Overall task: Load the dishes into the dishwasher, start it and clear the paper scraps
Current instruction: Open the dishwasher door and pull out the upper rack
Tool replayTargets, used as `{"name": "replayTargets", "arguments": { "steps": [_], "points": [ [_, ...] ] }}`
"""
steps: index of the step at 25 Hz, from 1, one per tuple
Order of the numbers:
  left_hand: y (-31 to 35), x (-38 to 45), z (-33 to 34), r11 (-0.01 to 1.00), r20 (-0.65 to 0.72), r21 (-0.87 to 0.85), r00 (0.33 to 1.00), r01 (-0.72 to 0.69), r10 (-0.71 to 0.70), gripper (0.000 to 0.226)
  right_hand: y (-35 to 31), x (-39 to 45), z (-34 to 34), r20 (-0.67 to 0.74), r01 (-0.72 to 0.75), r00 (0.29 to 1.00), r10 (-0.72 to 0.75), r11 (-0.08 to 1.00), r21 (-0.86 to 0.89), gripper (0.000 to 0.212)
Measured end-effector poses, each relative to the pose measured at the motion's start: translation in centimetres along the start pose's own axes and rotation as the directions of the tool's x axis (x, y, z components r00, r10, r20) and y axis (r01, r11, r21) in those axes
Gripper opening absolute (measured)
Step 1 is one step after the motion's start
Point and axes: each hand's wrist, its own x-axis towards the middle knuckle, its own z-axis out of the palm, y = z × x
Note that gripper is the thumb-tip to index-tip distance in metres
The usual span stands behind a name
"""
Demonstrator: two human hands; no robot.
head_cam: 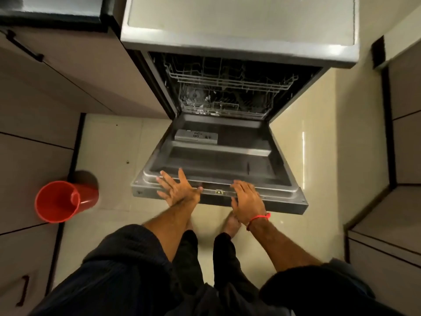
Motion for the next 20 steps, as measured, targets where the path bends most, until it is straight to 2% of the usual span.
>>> {"name": "replayTargets", "arguments": {
  "steps": [3,6,11,14,17,20],
  "points": [
    [-2.5,1.1,3.6,0.99,0.095,0.132,0.995,-0.041,0.029,0.107,0.7,-0.2,2.9,0.117,-0.053,0.992,0.054,0.999,-0.009,0.052],
    [-5.0,2.6,7.2,0.976,0.195,0.17,0.976,-0.133,0.099,0.109,1.9,0.0,7.0,0.285,-0.066,0.955,0.082,0.996,-0.065,0.056],
    [-10.5,6.4,15.3,0.95,0.445,0.18,0.883,-0.254,0.152,0.12,4.4,-0.6,17.5,0.555,-0.085,0.817,0.157,0.984,-0.154,0.086],
    [-13.3,8.3,20.1,0.921,0.511,0.198,0.837,-0.335,0.194,0.123,6.0,-1.1,23.6,0.581,-0.081,0.789,0.198,0.972,-0.221,0.098],
    [-15.0,10.8,25.2,0.89,0.529,0.28,0.831,-0.361,0.171,0.123,7.9,-0.7,29.3,0.585,-0.101,0.778,0.229,0.965,-0.244,0.098],
    [-15.7,13.4,29.6,0.874,0.532,0.321,0.833,-0.364,0.152,0.117,10.0,0.4,33.9,0.589,-0.057,0.773,0.235,0.951,-0.305,0.096]
  ]
}}
